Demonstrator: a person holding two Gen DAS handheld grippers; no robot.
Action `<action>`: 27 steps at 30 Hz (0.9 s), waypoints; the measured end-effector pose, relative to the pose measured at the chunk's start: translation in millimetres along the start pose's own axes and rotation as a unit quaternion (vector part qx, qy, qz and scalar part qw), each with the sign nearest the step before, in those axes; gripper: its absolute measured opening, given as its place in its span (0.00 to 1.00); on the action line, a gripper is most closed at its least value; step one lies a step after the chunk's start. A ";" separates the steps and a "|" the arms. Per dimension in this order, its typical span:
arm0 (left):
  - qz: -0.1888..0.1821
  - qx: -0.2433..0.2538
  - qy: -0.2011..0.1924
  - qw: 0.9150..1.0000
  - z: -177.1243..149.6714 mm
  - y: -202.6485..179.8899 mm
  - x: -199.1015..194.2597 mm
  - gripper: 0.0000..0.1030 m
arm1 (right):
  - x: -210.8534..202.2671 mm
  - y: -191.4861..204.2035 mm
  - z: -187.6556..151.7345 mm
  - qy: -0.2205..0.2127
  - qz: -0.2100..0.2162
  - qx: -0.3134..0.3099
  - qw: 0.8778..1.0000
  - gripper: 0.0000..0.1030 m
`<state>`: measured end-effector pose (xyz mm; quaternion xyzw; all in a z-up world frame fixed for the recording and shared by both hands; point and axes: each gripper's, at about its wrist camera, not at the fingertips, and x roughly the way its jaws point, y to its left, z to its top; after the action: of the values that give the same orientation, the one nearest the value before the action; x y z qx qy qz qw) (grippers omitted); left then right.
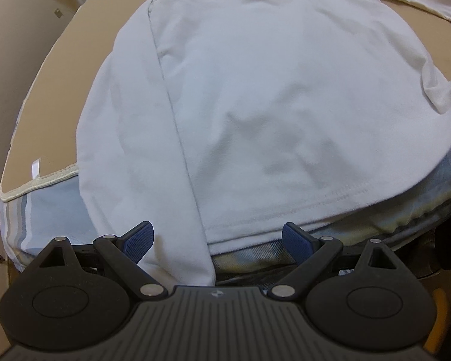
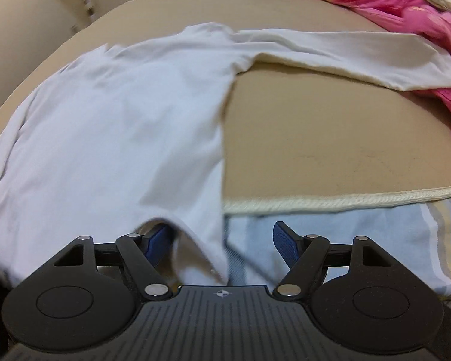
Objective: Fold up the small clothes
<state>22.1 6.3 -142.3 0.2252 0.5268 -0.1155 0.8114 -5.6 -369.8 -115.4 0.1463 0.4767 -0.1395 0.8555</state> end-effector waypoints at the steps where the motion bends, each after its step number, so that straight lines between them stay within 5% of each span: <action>1: 0.000 0.002 0.000 1.000 1.3 -1.4 1.6 0.92 | 1.0 -3.5 -0.7 0.003 0.004 0.016 1.000 0.73; 6: 0.034 0.000 0.002 0.999 5.6 -0.2 12.6 0.92 | 19.3 -17.7 -8.1 0.032 -0.011 0.035 0.999 0.76; 15: 0.050 -0.117 0.015 0.992 9.8 59.0 14.2 0.92 | -2.4 -44.6 -11.4 -0.006 -0.011 0.094 0.996 0.78; 20: 0.020 -0.083 -0.010 0.996 9.4 43.7 -4.7 0.92 | -4.6 -55.9 -3.7 0.003 0.007 0.111 0.994 0.78; 27: 0.005 -0.033 0.001 0.999 10.7 3.7 -2.7 0.93 | -2.8 -51.5 -18.2 0.027 -0.026 0.116 0.993 0.74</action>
<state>31.1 4.1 -135.2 0.2010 0.5302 -0.0935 0.8184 -40.6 -409.9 -128.2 0.2361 0.4838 -0.2122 0.8156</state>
